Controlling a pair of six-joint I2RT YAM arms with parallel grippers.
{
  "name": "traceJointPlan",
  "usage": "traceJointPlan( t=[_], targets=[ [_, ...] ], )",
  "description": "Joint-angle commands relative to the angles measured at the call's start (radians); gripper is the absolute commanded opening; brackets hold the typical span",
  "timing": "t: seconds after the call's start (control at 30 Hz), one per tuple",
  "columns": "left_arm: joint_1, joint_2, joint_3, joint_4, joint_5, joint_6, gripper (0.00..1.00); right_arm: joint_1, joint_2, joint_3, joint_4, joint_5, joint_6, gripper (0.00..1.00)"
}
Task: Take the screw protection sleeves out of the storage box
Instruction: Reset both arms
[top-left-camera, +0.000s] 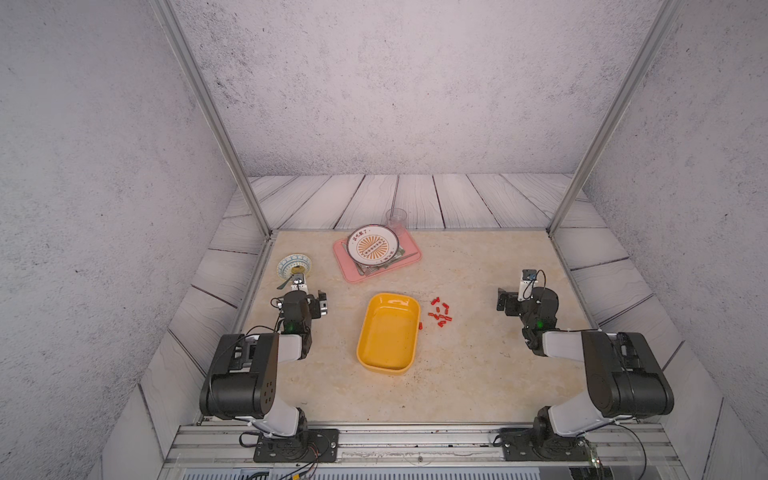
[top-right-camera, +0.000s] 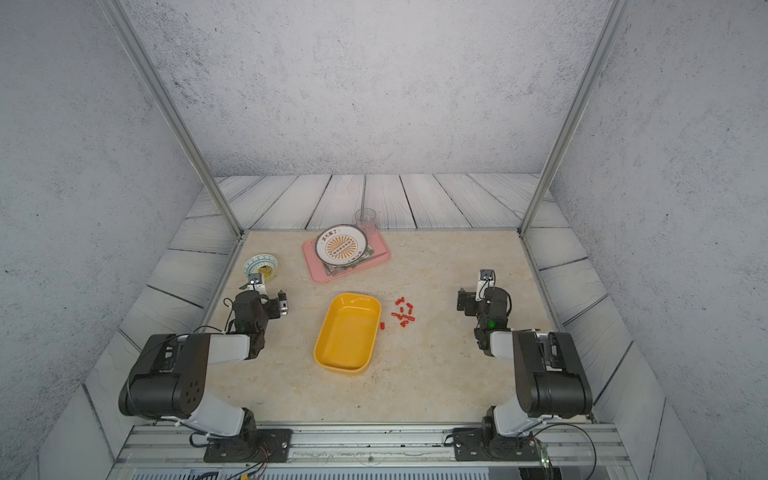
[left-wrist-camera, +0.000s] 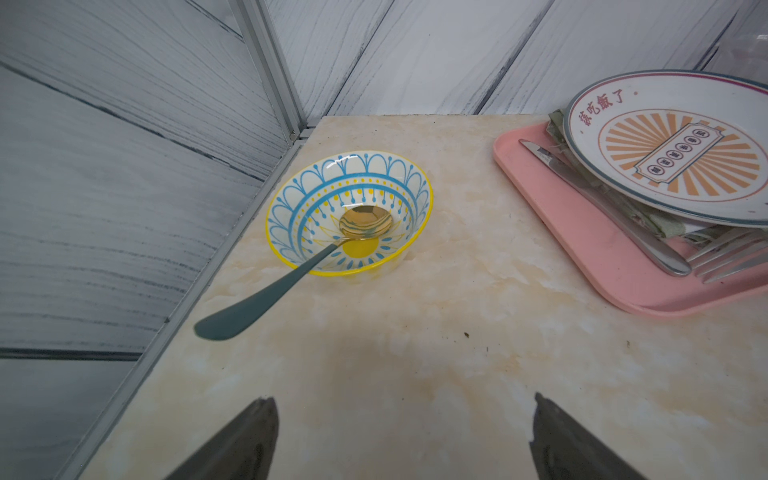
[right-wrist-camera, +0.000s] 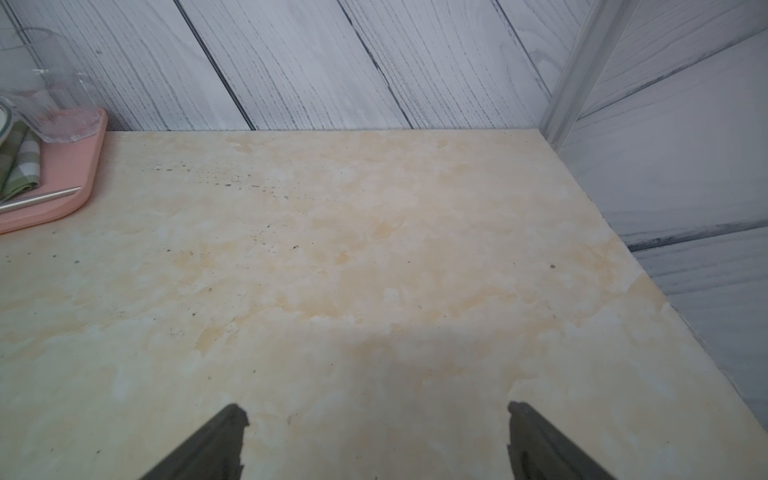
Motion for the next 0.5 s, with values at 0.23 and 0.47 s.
traceJointPlan(
  t=[0.23, 0.47],
  targets=[
    [-0.001, -0.016, 0.018, -0.006, -0.009, -0.013, 0.98, 0.003, -0.004, 0.006, -0.028, 0.007, 0.009, 1.00],
    [-0.001, -0.015, 0.019, -0.006, -0.009, -0.011, 0.99, 0.003, -0.004, 0.005, -0.029, 0.007, 0.009, 1.00]
  ],
)
